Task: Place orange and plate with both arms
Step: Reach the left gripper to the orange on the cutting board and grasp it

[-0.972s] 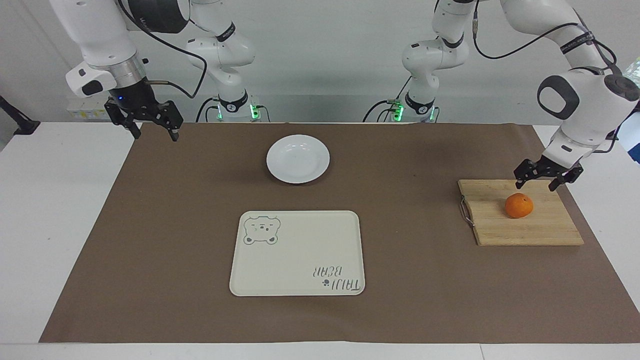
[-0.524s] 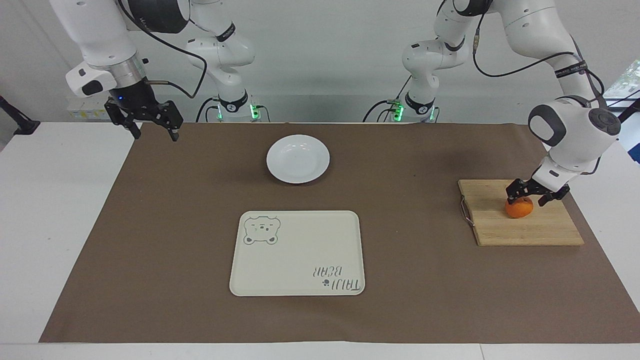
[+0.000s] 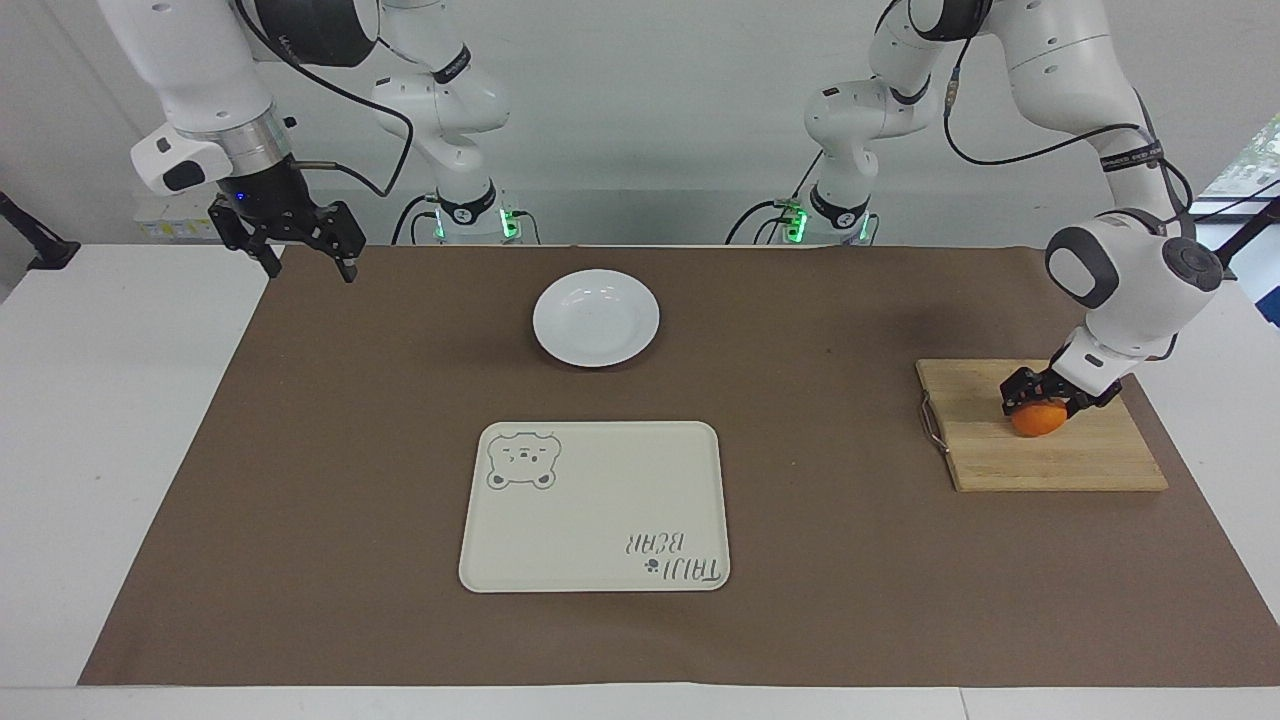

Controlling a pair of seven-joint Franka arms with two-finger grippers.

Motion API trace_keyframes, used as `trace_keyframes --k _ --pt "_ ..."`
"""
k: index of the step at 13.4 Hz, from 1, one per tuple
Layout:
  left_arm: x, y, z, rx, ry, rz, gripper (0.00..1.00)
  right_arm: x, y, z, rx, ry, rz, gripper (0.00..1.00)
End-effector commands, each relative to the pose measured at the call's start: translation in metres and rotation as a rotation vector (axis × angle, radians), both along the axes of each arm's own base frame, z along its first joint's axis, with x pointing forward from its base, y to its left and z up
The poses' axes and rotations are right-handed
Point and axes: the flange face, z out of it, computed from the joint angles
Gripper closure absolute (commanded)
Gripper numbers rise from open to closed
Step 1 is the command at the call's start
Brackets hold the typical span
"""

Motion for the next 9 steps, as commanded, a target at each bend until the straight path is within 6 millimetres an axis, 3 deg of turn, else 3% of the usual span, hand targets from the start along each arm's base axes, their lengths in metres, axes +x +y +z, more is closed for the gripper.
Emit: trace_keyframes --k 1,2,4,6,7,9 --pt "-0.007 0.004 0.001 -0.014 -0.01 -0.003 0.0 0.0 -0.002 0.003 -0.009 0.011 0.006 0.0" --pt "-0.007 0.004 0.002 -0.014 -0.01 -0.003 0.12 0.0 -0.002 0.003 -0.009 0.011 0.006 0.0" --pt "-0.007 0.004 0.006 -0.015 -0.012 -0.003 0.63 0.0 -0.002 0.003 -0.009 0.011 0.006 0.0" --pt "-0.006 0.001 0.025 -0.009 -0.04 -0.009 0.92 0.0 -0.003 0.003 -0.009 0.011 0.004 0.0" --pt "-0.005 -0.005 0.034 -0.008 -0.057 -0.011 1.0 0.0 -0.003 0.003 -0.009 0.011 0.004 0.0" --pt "-0.005 -0.033 0.055 -0.015 -0.063 -0.052 1.0 0.0 -0.002 0.003 -0.009 0.011 0.006 0.0"
